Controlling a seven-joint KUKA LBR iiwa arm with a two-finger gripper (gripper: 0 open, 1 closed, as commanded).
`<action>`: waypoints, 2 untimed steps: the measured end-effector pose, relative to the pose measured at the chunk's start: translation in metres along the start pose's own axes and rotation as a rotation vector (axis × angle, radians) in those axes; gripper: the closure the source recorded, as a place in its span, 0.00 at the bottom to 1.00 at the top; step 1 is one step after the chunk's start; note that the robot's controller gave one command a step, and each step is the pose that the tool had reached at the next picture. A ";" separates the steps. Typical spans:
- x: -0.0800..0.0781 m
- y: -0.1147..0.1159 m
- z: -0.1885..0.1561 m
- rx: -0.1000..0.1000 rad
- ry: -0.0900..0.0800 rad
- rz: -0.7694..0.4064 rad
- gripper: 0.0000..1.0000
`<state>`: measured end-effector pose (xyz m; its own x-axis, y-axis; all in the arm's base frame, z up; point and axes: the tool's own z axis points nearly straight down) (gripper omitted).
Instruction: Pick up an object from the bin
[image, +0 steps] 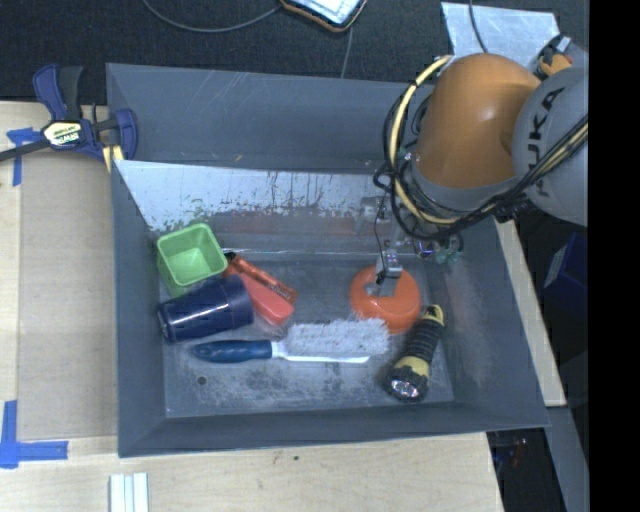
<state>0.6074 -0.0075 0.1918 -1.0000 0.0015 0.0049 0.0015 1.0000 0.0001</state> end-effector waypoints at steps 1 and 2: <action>-0.002 0.000 -0.005 0.000 -0.009 0.000 0.00; 0.050 0.081 0.116 -0.005 -0.011 -0.133 0.00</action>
Offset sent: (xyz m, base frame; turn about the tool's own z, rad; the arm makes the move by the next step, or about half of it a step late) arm -0.0535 0.0769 -0.1218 -0.1298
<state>0.5571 0.0733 0.0759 -0.9913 -0.1312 -0.0070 -0.1312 0.9913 0.0049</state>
